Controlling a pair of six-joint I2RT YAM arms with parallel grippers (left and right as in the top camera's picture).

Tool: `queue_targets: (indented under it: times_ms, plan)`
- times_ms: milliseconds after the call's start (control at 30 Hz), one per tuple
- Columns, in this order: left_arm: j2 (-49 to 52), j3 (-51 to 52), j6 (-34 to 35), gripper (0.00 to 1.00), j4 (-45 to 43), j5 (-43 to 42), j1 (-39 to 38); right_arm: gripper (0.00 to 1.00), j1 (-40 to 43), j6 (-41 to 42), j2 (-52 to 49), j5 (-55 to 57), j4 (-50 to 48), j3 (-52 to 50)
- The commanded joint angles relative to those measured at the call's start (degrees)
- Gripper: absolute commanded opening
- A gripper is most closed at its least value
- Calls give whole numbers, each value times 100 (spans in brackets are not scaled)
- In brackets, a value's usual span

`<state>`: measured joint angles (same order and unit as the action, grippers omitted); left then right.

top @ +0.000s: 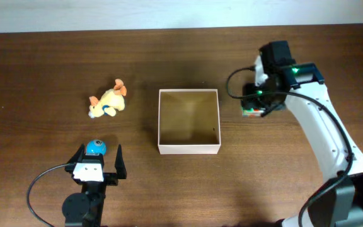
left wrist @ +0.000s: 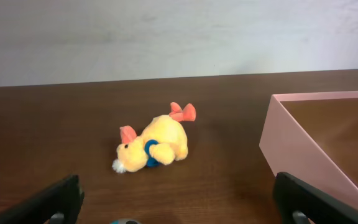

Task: Pack container
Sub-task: 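Lift the cube and carry it left over the box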

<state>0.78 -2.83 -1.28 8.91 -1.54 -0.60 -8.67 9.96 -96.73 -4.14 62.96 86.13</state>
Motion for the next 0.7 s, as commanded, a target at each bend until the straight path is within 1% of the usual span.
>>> queue_targets:
  times_ms: [0,33,133,200,233,333,400,667]
  plan:
    - [-48,39,-90,99,-13,-24,28,52,-636,-22,0,-57,7,496]
    - [-48,39,-90,99,-13,-24,28,53,-935,17,0,-55,-101,546]
    - [-48,39,-90,99,-13,-22,28,53,-1344,149,-4,-28,-323,544]
    - [-48,39,-90,99,-13,-24,28,54,-1582,151,-9,-11,-476,544]
    - [-48,39,-90,99,-13,-24,28,57,-1683,151,-9,-9,-553,544]
    - [-48,39,-90,99,-13,-24,28,58,-1939,313,-15,177,-791,544]
    - [-48,39,-90,99,-13,-22,28,58,-2035,415,-20,339,-892,542]
    - [-48,39,-90,99,-13,-22,28,57,-2057,474,-254,356,-1032,527]
